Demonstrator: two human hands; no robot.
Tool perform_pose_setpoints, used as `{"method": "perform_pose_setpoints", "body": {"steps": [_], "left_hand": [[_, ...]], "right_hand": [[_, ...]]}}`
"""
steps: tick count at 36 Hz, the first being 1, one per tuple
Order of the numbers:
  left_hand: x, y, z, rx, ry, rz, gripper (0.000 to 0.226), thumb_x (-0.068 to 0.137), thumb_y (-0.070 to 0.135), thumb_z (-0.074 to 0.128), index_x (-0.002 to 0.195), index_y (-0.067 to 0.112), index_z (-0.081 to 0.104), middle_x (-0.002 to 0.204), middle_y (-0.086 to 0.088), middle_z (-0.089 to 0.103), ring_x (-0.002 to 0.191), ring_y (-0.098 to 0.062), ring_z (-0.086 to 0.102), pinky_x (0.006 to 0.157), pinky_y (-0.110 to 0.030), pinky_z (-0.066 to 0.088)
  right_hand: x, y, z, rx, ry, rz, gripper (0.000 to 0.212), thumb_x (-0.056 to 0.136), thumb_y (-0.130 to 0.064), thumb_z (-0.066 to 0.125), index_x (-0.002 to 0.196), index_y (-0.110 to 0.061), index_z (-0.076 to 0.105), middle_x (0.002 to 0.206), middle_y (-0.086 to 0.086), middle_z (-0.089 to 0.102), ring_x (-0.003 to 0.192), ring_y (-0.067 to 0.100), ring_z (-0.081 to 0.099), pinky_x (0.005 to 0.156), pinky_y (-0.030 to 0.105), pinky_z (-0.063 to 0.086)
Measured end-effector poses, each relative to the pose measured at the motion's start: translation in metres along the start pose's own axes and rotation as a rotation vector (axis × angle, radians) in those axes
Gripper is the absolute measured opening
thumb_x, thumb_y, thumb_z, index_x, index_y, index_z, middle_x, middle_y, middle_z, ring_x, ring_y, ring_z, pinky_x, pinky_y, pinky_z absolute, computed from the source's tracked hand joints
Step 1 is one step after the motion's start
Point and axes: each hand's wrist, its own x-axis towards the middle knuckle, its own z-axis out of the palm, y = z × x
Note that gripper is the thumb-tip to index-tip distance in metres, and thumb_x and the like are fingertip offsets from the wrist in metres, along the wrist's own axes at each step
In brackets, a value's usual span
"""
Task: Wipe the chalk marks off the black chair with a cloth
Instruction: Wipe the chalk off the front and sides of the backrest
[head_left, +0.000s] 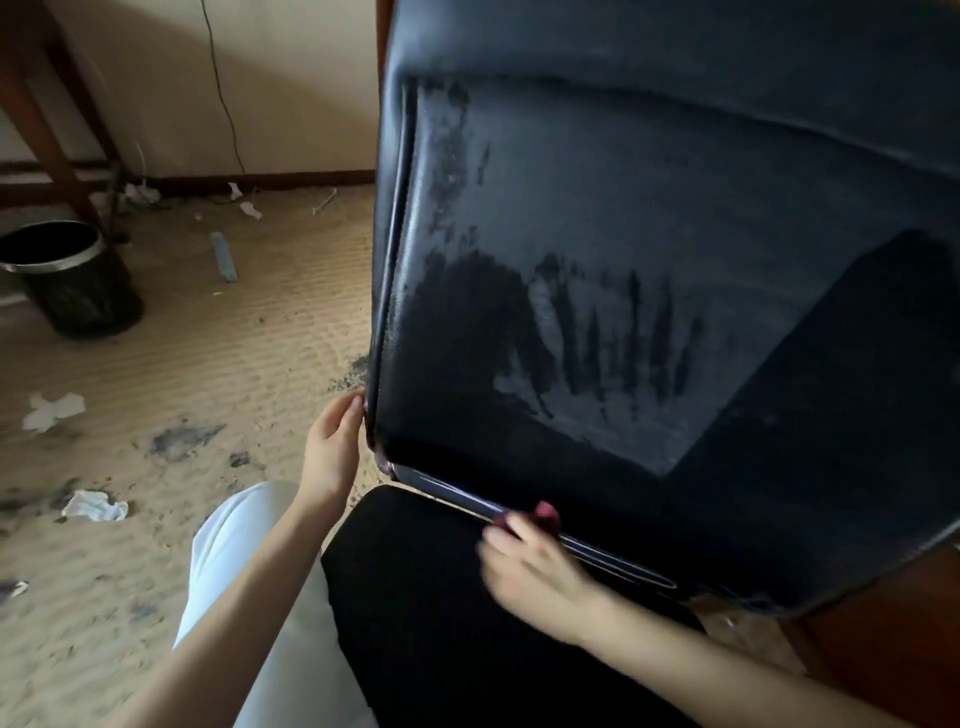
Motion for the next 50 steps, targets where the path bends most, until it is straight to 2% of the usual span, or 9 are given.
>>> {"method": "perform_pose_setpoints", "body": {"steps": [5, 13, 18, 23, 28, 33, 42, 46, 50], "left_hand": [[-0.017, 0.006, 0.0, -0.023, -0.039, 0.008, 0.026, 0.102, 0.013, 0.039, 0.113, 0.016, 0.062, 0.099, 0.007, 0.067, 0.087, 0.003, 0.063, 0.075, -0.009, 0.046], [-0.027, -0.013, -0.018, 0.04, -0.082, -0.158, 0.032, 0.103, 0.024, 0.035, 0.106, 0.022, 0.066, 0.098, 0.01, 0.069, 0.099, -0.008, 0.062, 0.091, -0.032, 0.043], [-0.03, -0.013, -0.018, 0.086, -0.062, -0.166, 0.028, 0.103, 0.03, 0.036, 0.107, 0.028, 0.063, 0.11, 0.005, 0.066, 0.108, -0.014, 0.059, 0.098, -0.038, 0.041], [-0.036, -0.02, -0.015, 0.07, 0.003, -0.174, 0.029, 0.103, 0.027, 0.036, 0.107, 0.024, 0.065, 0.116, 0.001, 0.066, 0.11, -0.015, 0.059, 0.098, -0.039, 0.042], [-0.047, -0.028, 0.005, -0.021, 0.064, -0.226, 0.025, 0.101, 0.011, 0.037, 0.117, 0.01, 0.057, 0.107, -0.006, 0.064, 0.096, -0.016, 0.06, 0.081, -0.026, 0.047], [-0.048, -0.037, 0.015, 0.023, 0.051, -0.265, 0.028, 0.098, 0.013, 0.043, 0.123, 0.011, 0.055, 0.115, -0.009, 0.063, 0.105, -0.023, 0.059, 0.094, -0.041, 0.044], [-0.077, -0.051, 0.048, 0.147, -0.185, -0.474, 0.027, 0.098, 0.014, 0.042, 0.119, 0.009, 0.058, 0.116, -0.009, 0.064, 0.1, -0.018, 0.06, 0.079, -0.033, 0.043], [-0.078, -0.047, 0.055, 0.144, -0.232, -0.5, 0.025, 0.097, 0.016, 0.043, 0.114, 0.013, 0.061, 0.115, -0.007, 0.064, 0.104, -0.021, 0.058, 0.087, -0.038, 0.041], [-0.073, -0.042, 0.049, 0.174, -0.251, -0.458, 0.028, 0.098, 0.017, 0.04, 0.114, 0.014, 0.063, 0.117, -0.006, 0.065, 0.107, -0.021, 0.059, 0.096, -0.042, 0.039]], "right_hand": [[0.095, 0.011, -0.071, -0.096, 0.25, -0.07, 0.035, 0.082, -0.011, 0.041, 0.077, -0.023, 0.074, 0.085, -0.002, 0.066, 0.094, 0.024, 0.058, 0.086, 0.04, 0.046], [0.113, 0.028, -0.036, -0.244, 0.13, -0.112, 0.044, 0.09, -0.015, 0.034, 0.101, -0.021, 0.076, 0.113, -0.005, 0.067, 0.12, 0.018, 0.055, 0.109, 0.034, 0.035], [0.061, 0.028, 0.019, -0.106, -0.062, -0.032, 0.017, 0.063, -0.041, 0.078, 0.072, -0.027, 0.078, 0.086, -0.007, 0.071, 0.097, 0.02, 0.062, 0.087, 0.034, 0.042], [-0.058, 0.032, 0.083, -0.009, -0.231, 0.186, 0.041, 0.069, -0.018, 0.037, 0.065, -0.012, 0.077, 0.083, 0.006, 0.072, 0.088, 0.025, 0.064, 0.084, 0.035, 0.045], [-0.127, 0.017, 0.102, 0.088, -0.325, 0.313, 0.035, 0.065, -0.014, 0.041, 0.05, -0.013, 0.073, 0.067, 0.002, 0.07, 0.073, 0.019, 0.07, 0.087, 0.034, 0.037], [-0.103, 0.013, 0.08, 0.326, -0.393, 0.234, 0.036, 0.068, -0.023, 0.036, 0.042, -0.02, 0.059, 0.052, -0.009, 0.054, 0.064, 0.009, 0.055, 0.079, 0.026, 0.036], [-0.008, 0.035, -0.041, -0.049, 0.289, 0.062, 0.031, 0.085, -0.003, 0.044, 0.069, -0.015, 0.068, 0.075, 0.002, 0.061, 0.084, 0.027, 0.059, 0.084, 0.038, 0.046], [-0.032, 0.074, -0.014, 0.111, 0.004, 0.286, 0.005, 0.073, -0.019, 0.067, 0.068, -0.02, 0.067, 0.072, -0.007, 0.062, 0.075, 0.012, 0.059, 0.072, 0.025, 0.048], [-0.118, 0.076, 0.017, -0.378, -0.239, 0.292, 0.019, 0.08, 0.001, 0.05, 0.063, -0.001, 0.059, 0.066, 0.013, 0.056, 0.078, 0.033, 0.055, 0.072, 0.044, 0.045]]}}
